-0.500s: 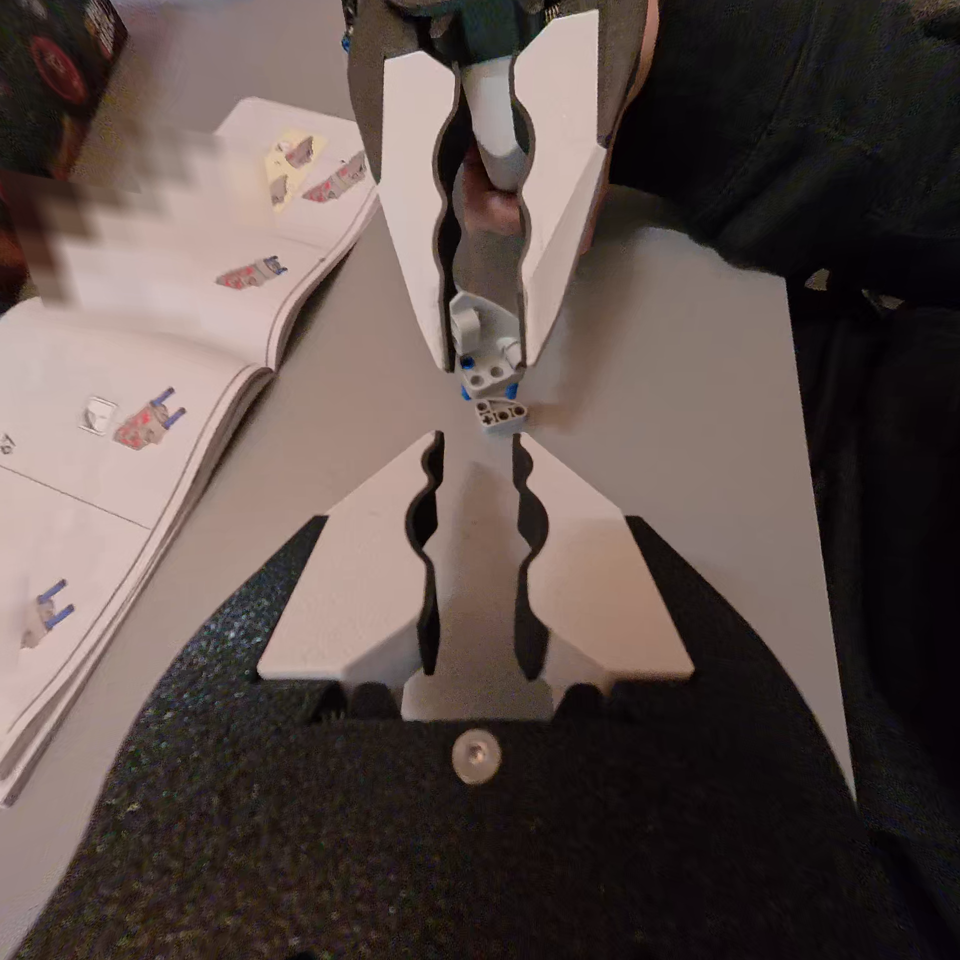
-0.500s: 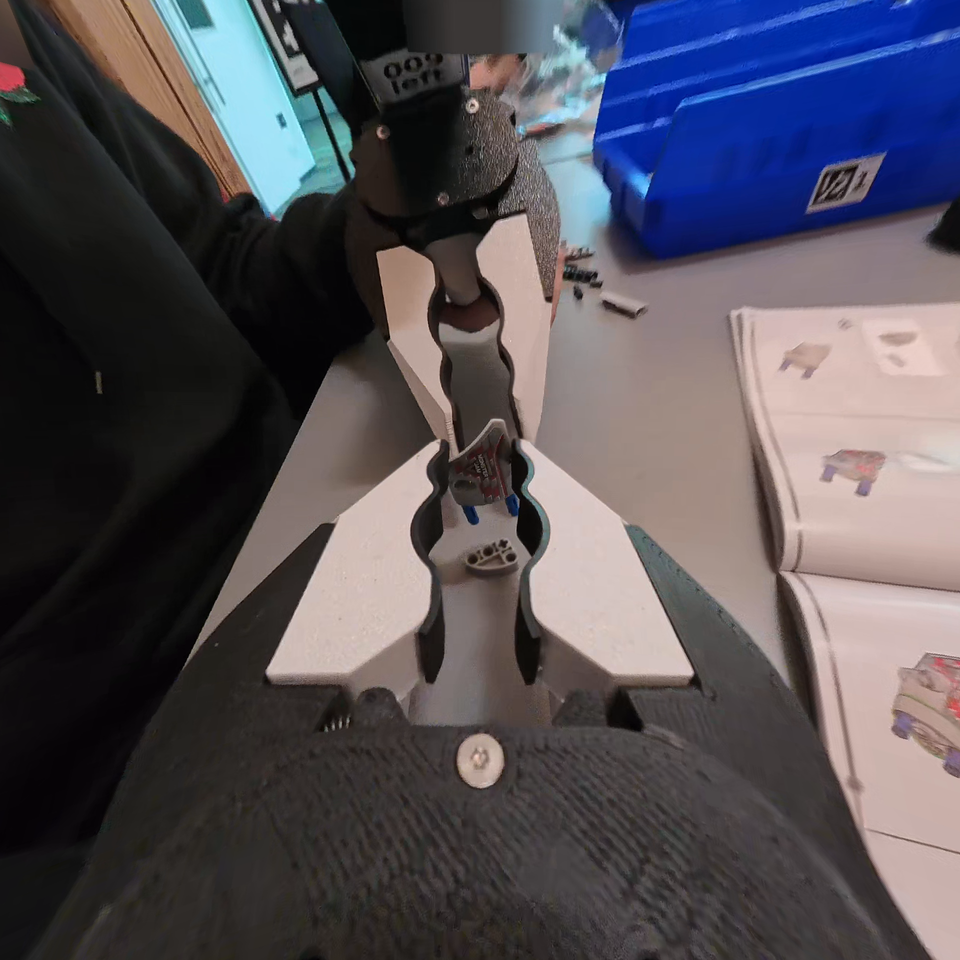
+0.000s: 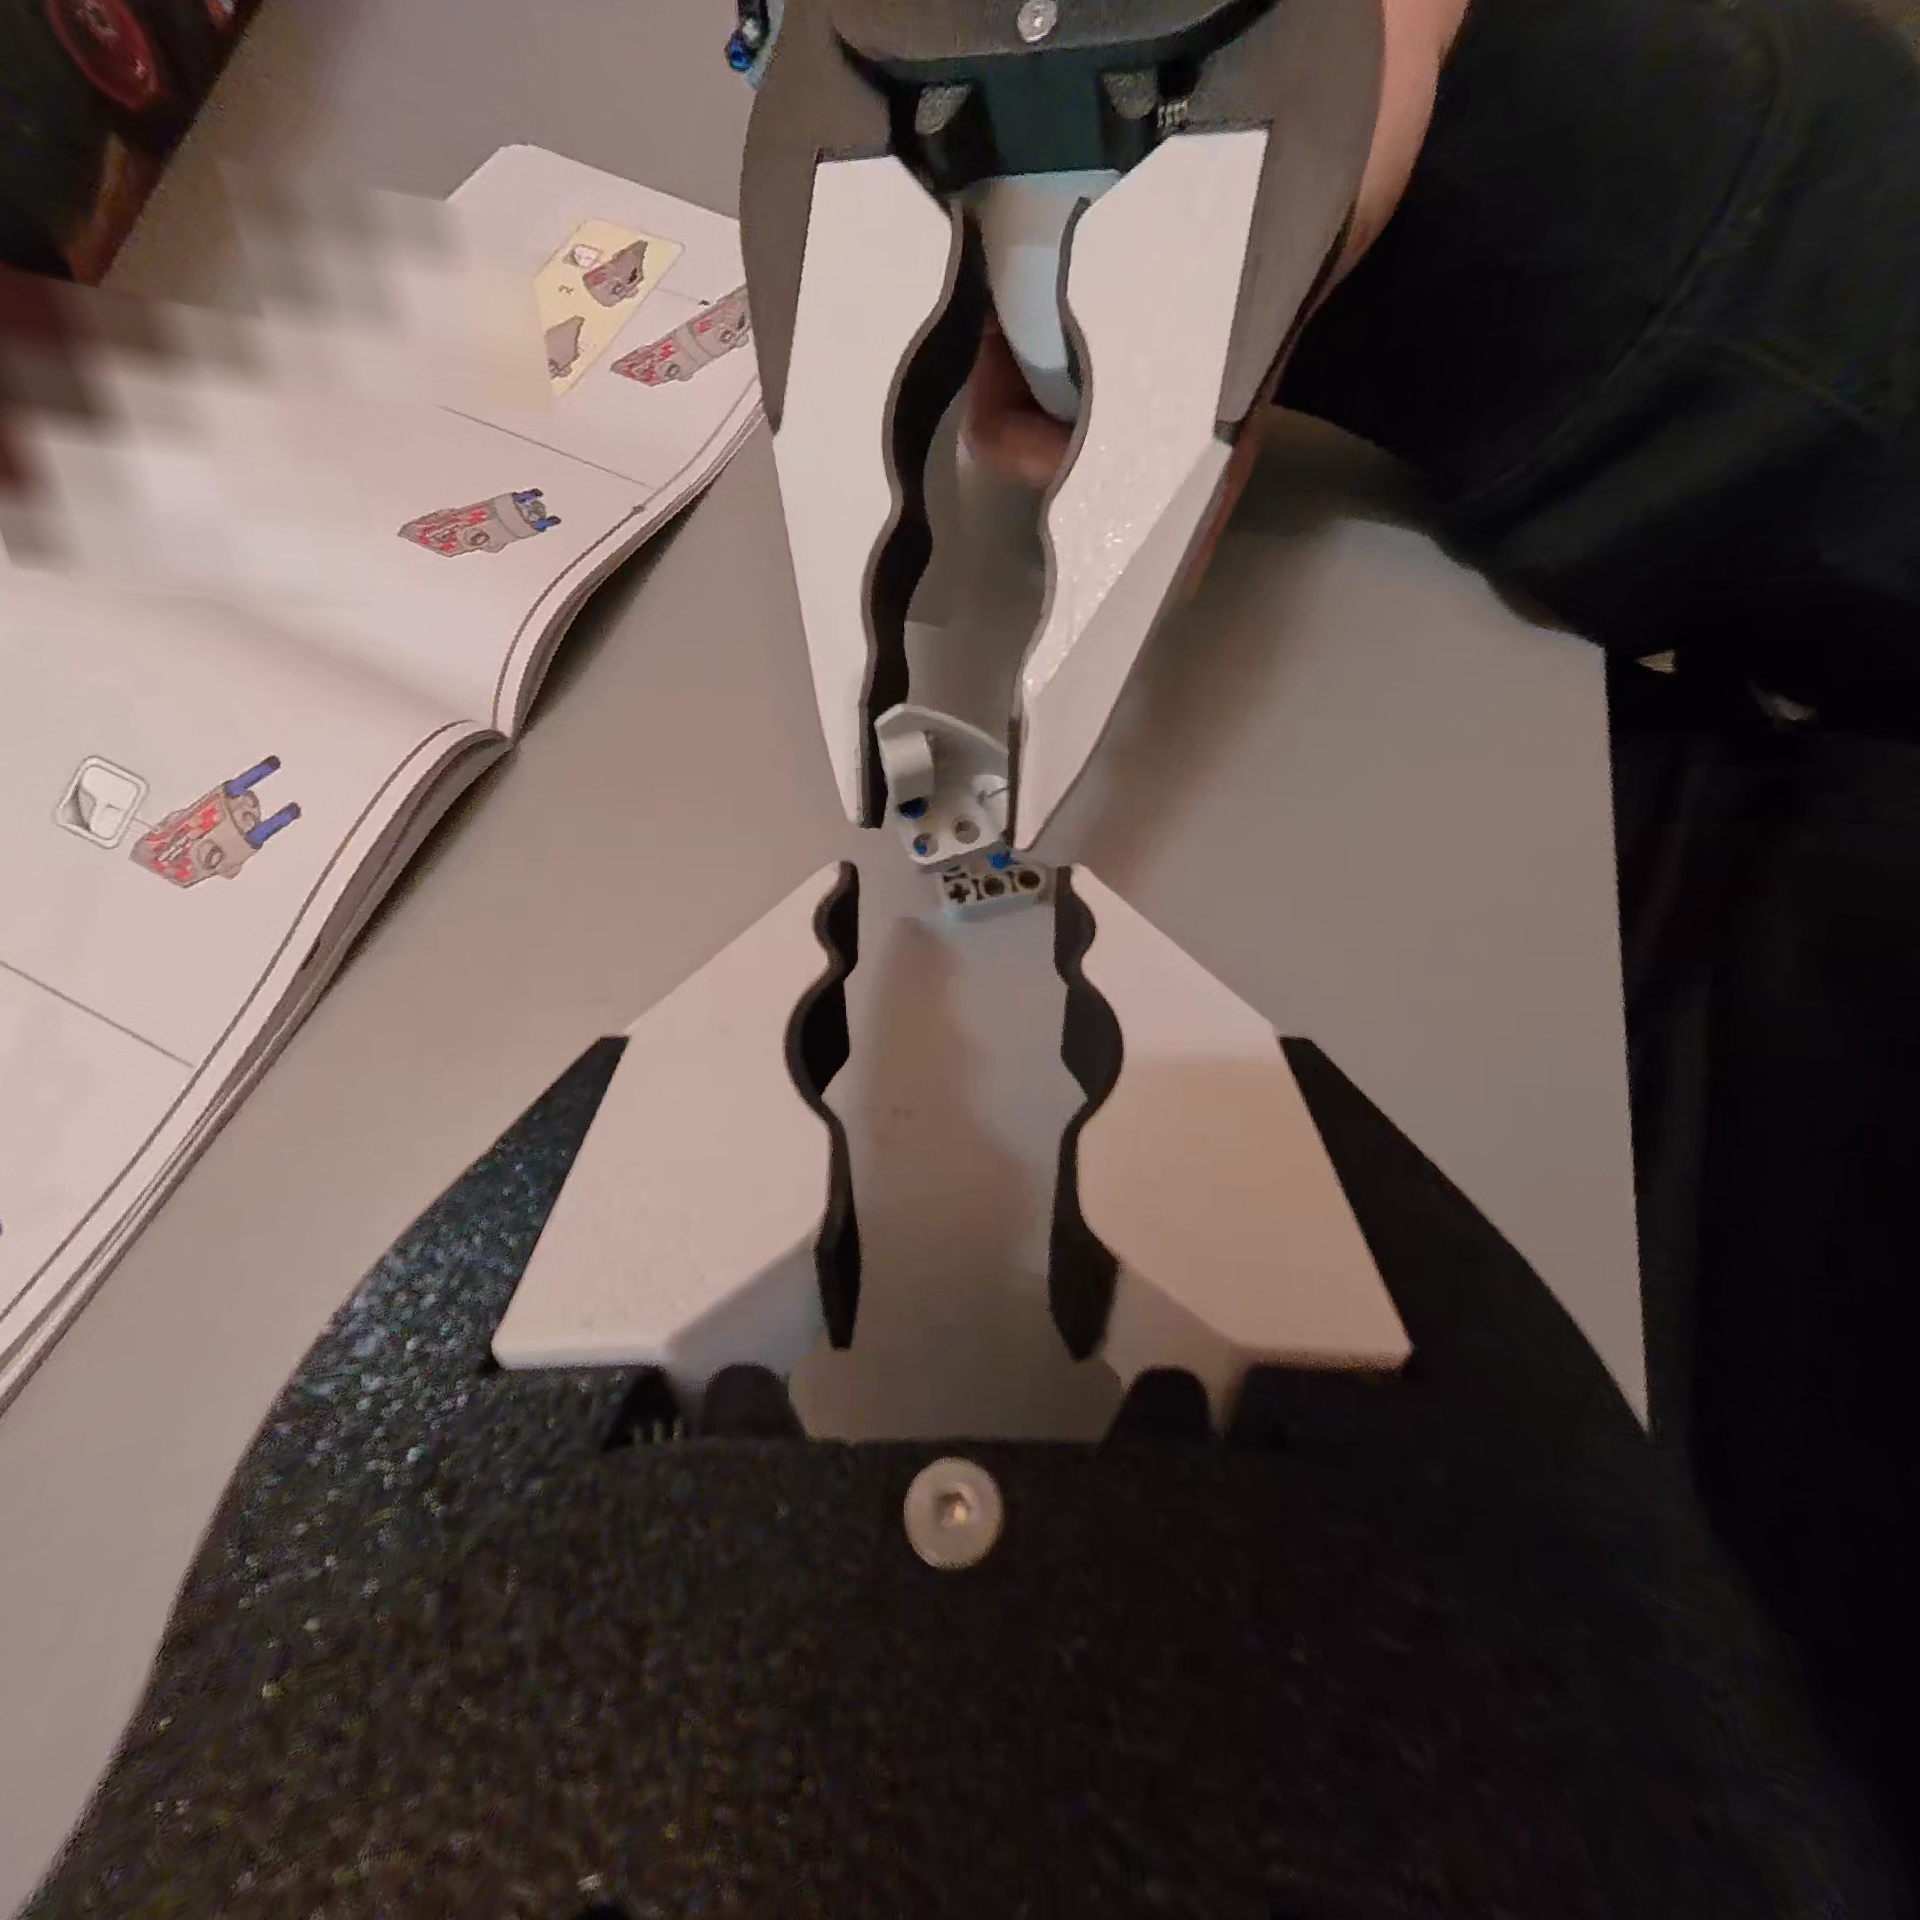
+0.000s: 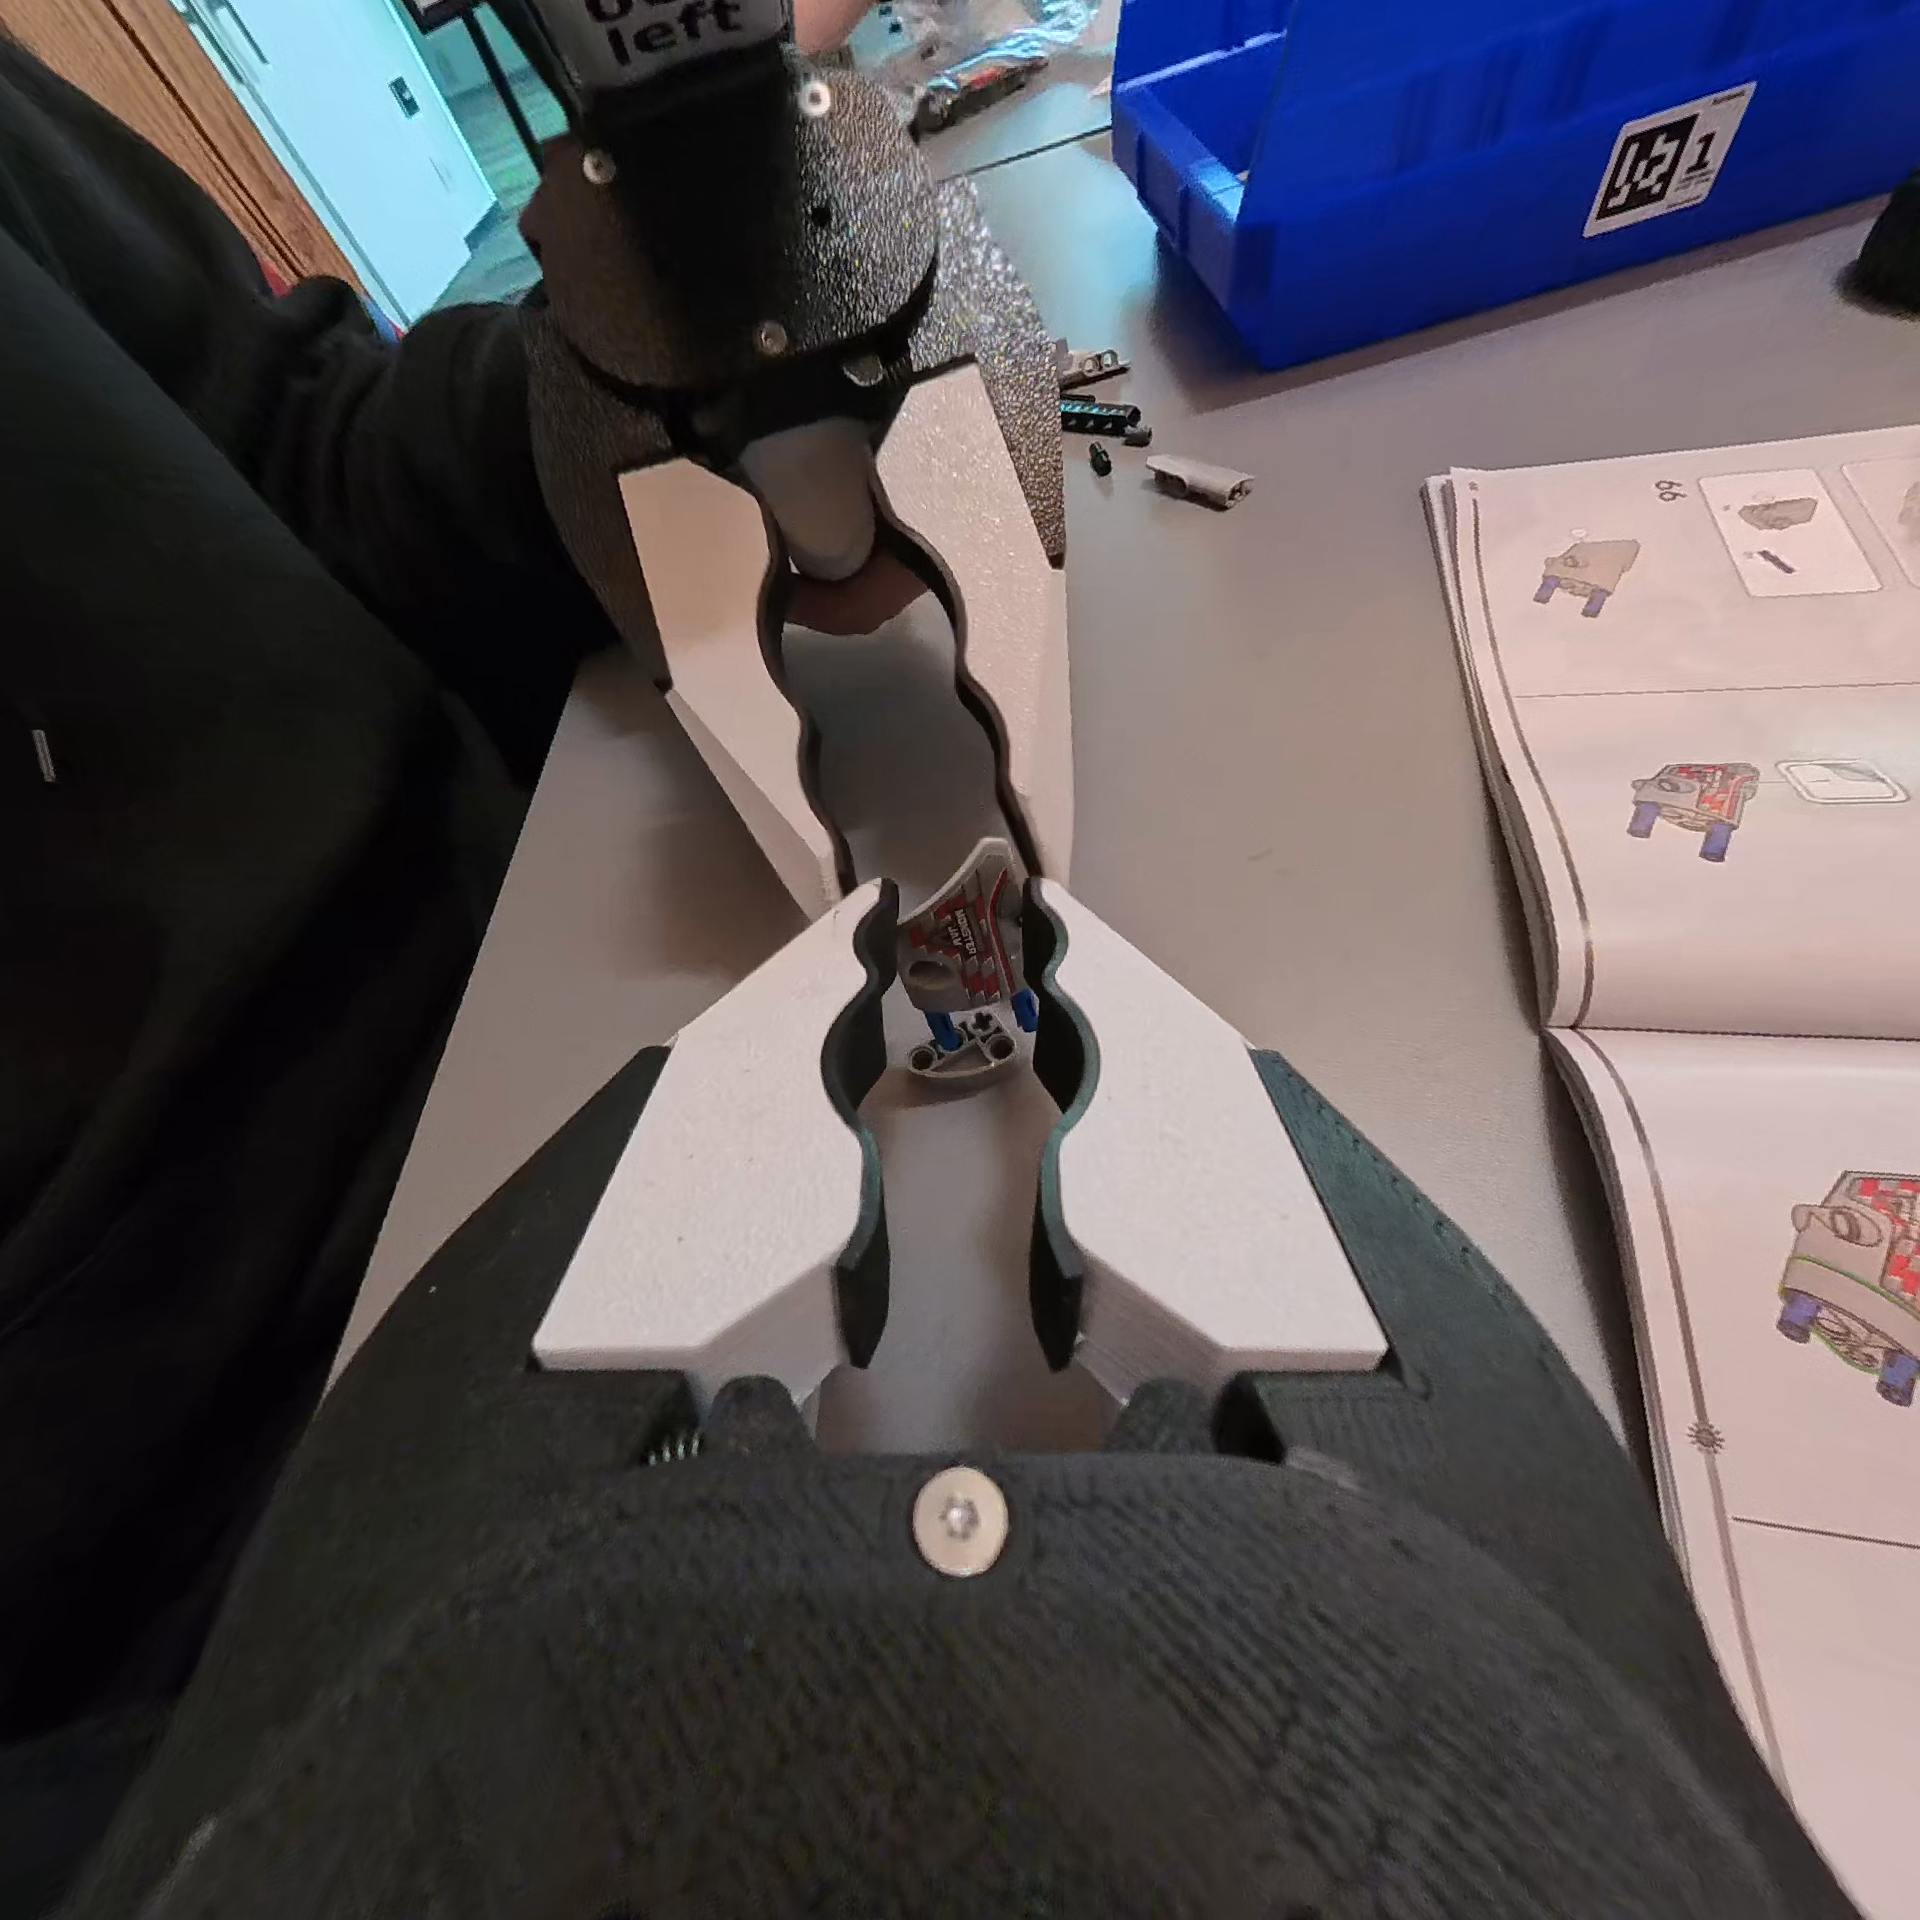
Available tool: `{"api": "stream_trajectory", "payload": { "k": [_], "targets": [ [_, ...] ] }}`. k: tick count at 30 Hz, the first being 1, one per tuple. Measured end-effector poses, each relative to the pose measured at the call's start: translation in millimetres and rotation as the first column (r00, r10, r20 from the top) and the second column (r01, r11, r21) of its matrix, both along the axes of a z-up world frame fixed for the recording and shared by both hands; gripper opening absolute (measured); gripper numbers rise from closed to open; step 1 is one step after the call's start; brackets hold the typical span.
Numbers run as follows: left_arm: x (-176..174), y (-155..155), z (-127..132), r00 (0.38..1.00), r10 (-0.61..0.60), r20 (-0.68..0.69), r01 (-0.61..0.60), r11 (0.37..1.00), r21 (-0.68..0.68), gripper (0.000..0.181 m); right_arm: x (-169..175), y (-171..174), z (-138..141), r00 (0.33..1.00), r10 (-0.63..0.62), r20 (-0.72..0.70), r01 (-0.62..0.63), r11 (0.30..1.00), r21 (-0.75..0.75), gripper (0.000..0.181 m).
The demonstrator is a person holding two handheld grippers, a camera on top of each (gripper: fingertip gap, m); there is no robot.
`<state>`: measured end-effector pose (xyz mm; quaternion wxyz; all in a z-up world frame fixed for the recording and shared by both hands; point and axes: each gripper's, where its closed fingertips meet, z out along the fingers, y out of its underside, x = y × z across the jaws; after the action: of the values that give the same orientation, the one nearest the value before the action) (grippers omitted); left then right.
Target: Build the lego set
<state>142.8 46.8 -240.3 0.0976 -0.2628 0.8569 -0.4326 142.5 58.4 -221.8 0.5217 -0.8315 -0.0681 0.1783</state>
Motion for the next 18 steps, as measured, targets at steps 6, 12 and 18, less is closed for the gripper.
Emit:
{"api": "stream_trajectory", "payload": {
  "k": [6, 12, 18],
  "targets": [
    [-0.6, -9.3, 1.4, 1.000, 0.014, 0.015, -0.014, 1.000, -0.013, 0.032, -7.2, -0.8, 10.1, 1.000, 0.021, 0.000, -0.021, 0.997, 0.068, 0.021],
    [4.6, -11.1, 4.0, 0.996, 0.056, 0.073, -0.056, 0.998, -0.009, 0.021, -1.6, 0.1, 13.8, 0.999, -0.035, -0.020, 0.036, 0.995, 0.088, 0.021],
    [2.9, -12.0, 1.4, 0.992, 0.063, 0.108, -0.064, 0.998, 0.001, 0.021, -3.2, -2.8, 10.7, 0.999, -0.050, -0.016, 0.051, 0.996, 0.067, 0.021]
  ]
}}
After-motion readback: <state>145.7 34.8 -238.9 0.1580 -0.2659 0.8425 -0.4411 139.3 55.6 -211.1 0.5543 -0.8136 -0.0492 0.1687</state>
